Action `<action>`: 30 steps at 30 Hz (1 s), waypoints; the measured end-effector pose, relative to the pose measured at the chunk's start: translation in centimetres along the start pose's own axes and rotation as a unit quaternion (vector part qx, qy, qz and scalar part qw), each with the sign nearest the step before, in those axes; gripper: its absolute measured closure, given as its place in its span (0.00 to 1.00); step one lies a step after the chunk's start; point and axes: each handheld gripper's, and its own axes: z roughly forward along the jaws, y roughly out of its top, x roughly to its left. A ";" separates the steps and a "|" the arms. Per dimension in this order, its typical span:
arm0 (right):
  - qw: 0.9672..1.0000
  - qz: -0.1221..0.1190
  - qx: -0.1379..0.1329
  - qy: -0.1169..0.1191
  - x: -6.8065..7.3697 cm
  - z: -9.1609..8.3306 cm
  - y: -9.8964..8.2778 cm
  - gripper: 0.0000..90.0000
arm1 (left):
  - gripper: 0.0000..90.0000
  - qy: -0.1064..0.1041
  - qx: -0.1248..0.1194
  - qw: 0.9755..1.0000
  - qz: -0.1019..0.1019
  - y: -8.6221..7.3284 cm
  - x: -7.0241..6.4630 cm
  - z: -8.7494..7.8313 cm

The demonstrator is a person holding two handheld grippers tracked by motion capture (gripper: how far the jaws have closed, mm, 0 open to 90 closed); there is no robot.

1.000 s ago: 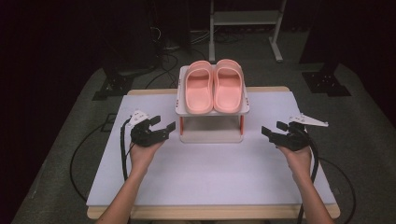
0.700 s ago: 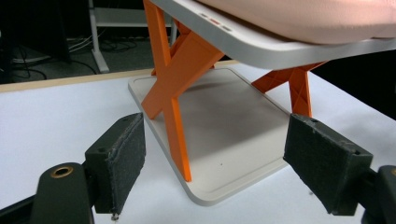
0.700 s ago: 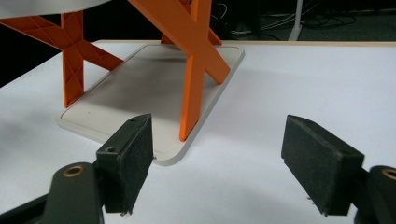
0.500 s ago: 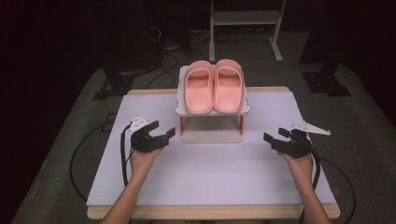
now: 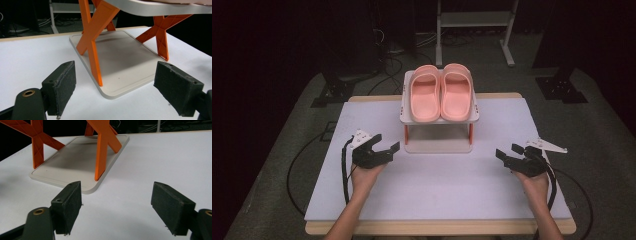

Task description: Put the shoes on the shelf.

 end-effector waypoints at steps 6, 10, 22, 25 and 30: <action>1.000 0.000 0.002 -0.003 -0.1 -0.3 -0.7 0.27 | 0.19 0.002 0.001 1.000 0.002 -0.7 0.0 -0.3; 1.000 0.001 0.003 -0.003 0.0 -0.5 -1.0 0.26 | 0.19 0.004 -0.001 1.000 0.001 -1.0 -0.1 -0.4; 1.000 0.006 0.008 -0.002 -0.1 -1.0 -2.5 0.26 | 0.18 0.010 -0.002 1.000 -0.001 -2.3 0.1 -1.3; 1.000 0.008 0.010 0.000 0.0 -1.2 -3.0 0.26 | 0.17 0.010 -0.001 1.000 -0.006 -2.8 0.0 -1.5; 1.000 0.005 0.001 0.002 0.3 -1.9 -3.7 0.26 | 0.16 0.016 -0.005 1.000 0.001 -4.1 -0.6 -2.2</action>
